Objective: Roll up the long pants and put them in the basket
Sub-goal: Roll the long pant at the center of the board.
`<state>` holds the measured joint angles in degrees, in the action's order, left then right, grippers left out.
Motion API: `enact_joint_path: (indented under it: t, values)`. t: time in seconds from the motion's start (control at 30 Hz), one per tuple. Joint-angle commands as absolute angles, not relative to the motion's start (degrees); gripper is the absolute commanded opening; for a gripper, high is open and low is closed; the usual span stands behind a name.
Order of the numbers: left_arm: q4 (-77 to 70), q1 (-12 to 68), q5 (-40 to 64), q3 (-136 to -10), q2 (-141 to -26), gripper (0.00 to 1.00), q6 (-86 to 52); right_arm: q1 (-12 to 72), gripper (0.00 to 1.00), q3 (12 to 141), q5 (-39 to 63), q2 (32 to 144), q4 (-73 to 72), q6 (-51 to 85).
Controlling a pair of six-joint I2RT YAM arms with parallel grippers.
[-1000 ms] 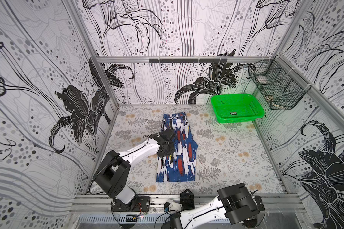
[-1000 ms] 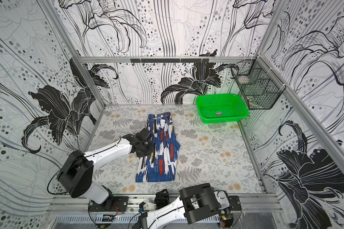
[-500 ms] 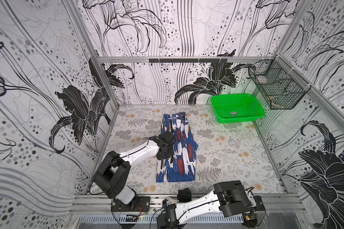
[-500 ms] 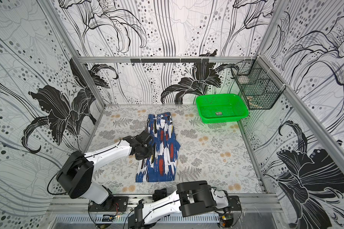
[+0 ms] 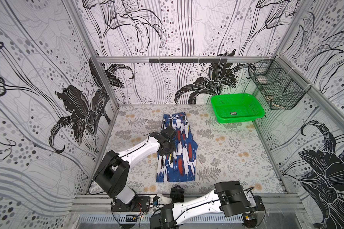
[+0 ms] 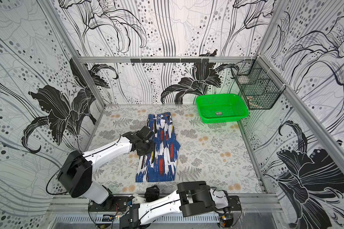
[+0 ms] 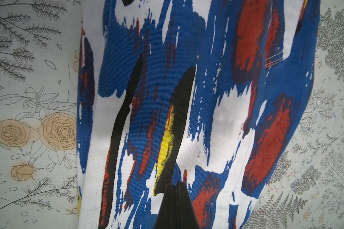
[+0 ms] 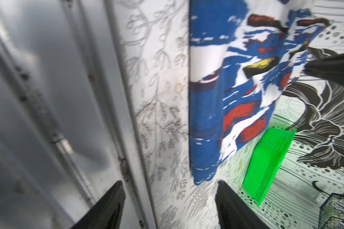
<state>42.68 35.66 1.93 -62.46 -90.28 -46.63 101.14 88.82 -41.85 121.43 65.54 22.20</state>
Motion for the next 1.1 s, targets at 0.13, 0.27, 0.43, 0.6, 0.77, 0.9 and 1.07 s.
enact_joint_path:
  t: [0.13, 0.27, 0.43, 0.6, 0.77, 0.9, 1.07]
  values:
    - [43.99, 35.95, 1.32, -63.79, -90.71, 0.0, -45.92, 98.63, 0.76, 88.15, -50.43, 119.27, 69.3, 27.65]
    - [44.06, 35.95, 1.31, -64.15, -90.96, 0.0, -45.96, 96.03, 0.76, 84.6, -48.04, 118.14, 66.37, 26.86]
    - [44.2, 35.95, 1.32, -64.25, -90.98, 0.0, -45.85, 92.9, 0.76, 83.05, -45.73, 119.32, 68.33, 28.83]
    - [43.86, 35.86, 1.33, -63.92, -91.06, 0.0, -45.75, 91.43, 0.76, 81.64, -43.98, 119.58, 67.3, 28.22]
    - [43.68, 35.69, 1.41, -63.55, -91.32, 0.0, -45.79, 91.29, 0.76, 81.21, -42.25, 120.57, 65.35, 26.89]
    - [43.51, 35.38, 1.32, -62.7, -90.67, 0.0, -45.71, 91.73, 0.76, 79.62, -40.64, 119.93, 63.41, 27.07]
    - [43.15, 35.08, 1.82, -62.4, -90.57, 0.0, -45.97, 91.49, 0.76, 79.74, -41.99, 121.55, 62.36, 26.81]
